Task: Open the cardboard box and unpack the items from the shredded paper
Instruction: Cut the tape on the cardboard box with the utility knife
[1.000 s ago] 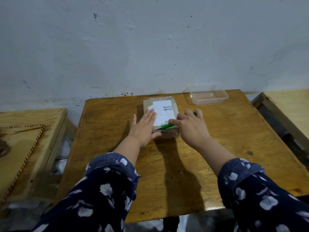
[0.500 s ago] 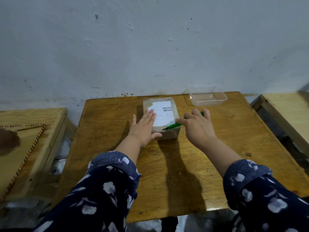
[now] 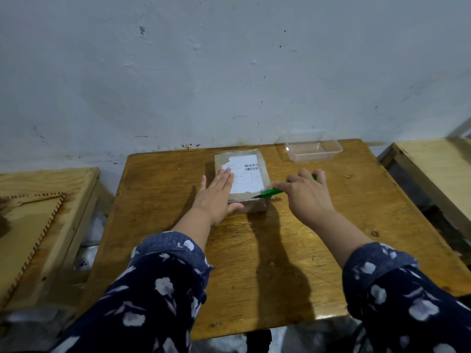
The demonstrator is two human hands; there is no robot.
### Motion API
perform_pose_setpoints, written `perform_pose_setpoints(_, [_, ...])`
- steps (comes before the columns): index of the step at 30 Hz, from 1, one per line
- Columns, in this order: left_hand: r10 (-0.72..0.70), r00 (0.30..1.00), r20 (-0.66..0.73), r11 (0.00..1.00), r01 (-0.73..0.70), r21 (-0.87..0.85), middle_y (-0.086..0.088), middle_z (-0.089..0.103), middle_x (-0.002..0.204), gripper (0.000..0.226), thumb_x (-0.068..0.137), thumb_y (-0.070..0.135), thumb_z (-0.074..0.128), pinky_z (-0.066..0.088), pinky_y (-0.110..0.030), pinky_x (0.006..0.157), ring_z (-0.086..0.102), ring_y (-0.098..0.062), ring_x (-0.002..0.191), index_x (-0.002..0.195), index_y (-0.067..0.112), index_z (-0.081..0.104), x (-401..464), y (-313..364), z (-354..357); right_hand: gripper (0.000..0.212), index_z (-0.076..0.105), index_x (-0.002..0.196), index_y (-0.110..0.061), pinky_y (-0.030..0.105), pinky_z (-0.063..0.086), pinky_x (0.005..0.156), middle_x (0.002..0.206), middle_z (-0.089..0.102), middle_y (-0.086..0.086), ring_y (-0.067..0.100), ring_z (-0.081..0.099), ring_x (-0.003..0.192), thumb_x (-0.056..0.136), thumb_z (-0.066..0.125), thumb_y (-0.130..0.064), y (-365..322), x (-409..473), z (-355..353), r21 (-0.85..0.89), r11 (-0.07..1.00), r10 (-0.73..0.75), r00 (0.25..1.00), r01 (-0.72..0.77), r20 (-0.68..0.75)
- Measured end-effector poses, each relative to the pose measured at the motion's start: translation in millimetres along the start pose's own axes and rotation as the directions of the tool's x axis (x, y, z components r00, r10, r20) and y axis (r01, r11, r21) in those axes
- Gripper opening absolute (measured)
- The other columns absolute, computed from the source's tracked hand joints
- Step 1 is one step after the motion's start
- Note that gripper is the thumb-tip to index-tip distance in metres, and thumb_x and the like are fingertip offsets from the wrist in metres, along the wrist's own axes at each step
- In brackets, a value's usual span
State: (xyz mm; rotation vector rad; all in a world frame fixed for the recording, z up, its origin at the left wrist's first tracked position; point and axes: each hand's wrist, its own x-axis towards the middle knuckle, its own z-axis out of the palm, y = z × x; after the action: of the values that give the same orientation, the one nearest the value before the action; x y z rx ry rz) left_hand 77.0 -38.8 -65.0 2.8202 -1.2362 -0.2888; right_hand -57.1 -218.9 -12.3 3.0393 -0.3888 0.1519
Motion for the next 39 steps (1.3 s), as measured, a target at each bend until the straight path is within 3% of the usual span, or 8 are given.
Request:
perform_pose_setpoints(11, [0.014,1.000,0.025,0.999,-0.015,0.040,0.000,-0.013,0.161,0.091,0.089,0.067,0.033,-0.007,-0.050,0.118,-0.014,-0.013,0.147,0.153,0.015,-0.007,-1,-3,-4,0.046,0.057,0.125,-0.039,0.042,0.022,0.093,0.104,0.063,-0.008,0.021,0.047,0.101,0.094,0.043,-0.009,26,-16,10,0.011,0.994,0.107,0.991,-0.107,-0.083])
perform_pose_setpoints(18, [-0.016,0.998,-0.052,1.000,0.015,-0.018,0.000,0.002,0.162,0.088,0.088,0.072,0.019,-0.004,-0.045,0.120,-0.002,-0.013,0.148,0.153,0.014,0.006,3,3,-7,0.038,0.053,0.127,-0.042,0.042,0.031,0.090,0.105,0.064,-0.007,0.020,0.053,0.101,0.098,0.041,-0.022,45,-28,0,0.256,0.897,0.332,0.931,-0.361,0.149])
perform_pose_setpoints(20, [-0.050,0.994,-0.101,0.997,0.044,-0.057,0.000,0.006,0.162,0.078,0.093,0.065,0.019,-0.004,-0.042,0.120,0.000,-0.013,0.148,0.153,0.015,0.010,10,11,-9,0.041,0.051,0.131,-0.040,0.039,0.040,0.082,0.105,0.066,0.000,0.021,0.057,0.088,0.096,0.045,-0.019,45,-19,-3,0.457,0.733,0.402,0.863,-0.504,0.308])
perform_pose_setpoints(23, [-0.050,0.995,-0.084,0.996,0.043,-0.082,0.000,0.001,0.162,0.074,0.096,0.060,0.019,-0.005,-0.043,0.120,-0.006,-0.013,0.148,0.153,0.014,0.007,27,28,-13,0.049,0.049,0.136,-0.028,0.027,0.040,0.058,0.105,0.068,0.009,0.014,0.047,0.064,0.094,0.046,-0.004,45,-6,-8,0.685,0.266,0.454,0.715,-0.679,0.532])
perform_pose_setpoints(29, [-0.084,0.996,-0.021,0.990,0.081,-0.118,-0.002,-0.009,0.162,0.086,0.090,0.070,0.018,-0.006,-0.050,0.119,-0.013,-0.015,0.148,0.153,0.015,-0.002,57,54,-15,0.066,0.026,0.148,-0.028,0.030,0.044,0.073,0.111,0.063,0.006,0.018,0.053,0.088,0.093,0.033,0.009,55,10,-5,0.650,-0.044,0.272,0.617,-0.758,0.738])
perform_pose_setpoints(31, [-0.119,0.993,-0.007,0.984,0.117,-0.132,-0.001,-0.012,0.161,0.095,0.085,0.077,0.020,-0.007,-0.053,0.118,-0.015,-0.015,0.147,0.153,0.015,-0.005,64,57,-12,0.066,0.028,0.148,-0.025,0.028,0.045,0.068,0.113,0.059,0.010,0.017,0.055,0.085,0.092,0.038,0.008,54,16,-1,0.644,-0.058,0.287,0.606,-0.762,0.742])
perform_pose_setpoints(34, [-0.162,0.987,0.005,0.980,0.162,-0.116,-0.001,-0.017,0.160,0.102,0.082,0.079,0.024,-0.007,-0.056,0.117,-0.019,-0.016,0.146,0.152,0.014,-0.010,71,59,-8,0.056,0.042,0.141,-0.020,0.027,0.043,0.060,0.112,0.057,0.011,0.016,0.054,0.075,0.089,0.057,-0.003,47,30,10,0.644,0.055,0.415,0.604,-0.763,0.680])
perform_pose_setpoints(39, [-0.169,0.984,-0.059,0.980,0.161,-0.119,0.000,-0.015,0.161,0.097,0.085,0.073,0.029,-0.003,-0.053,0.118,-0.015,-0.014,0.147,0.152,0.015,-0.009,74,46,-6,0.045,0.055,0.129,-0.017,0.034,0.055,0.079,0.121,0.064,0.009,0.019,0.062,0.093,0.086,0.066,-0.018,30,63,43,0.663,0.312,0.534,0.703,-0.681,0.470])
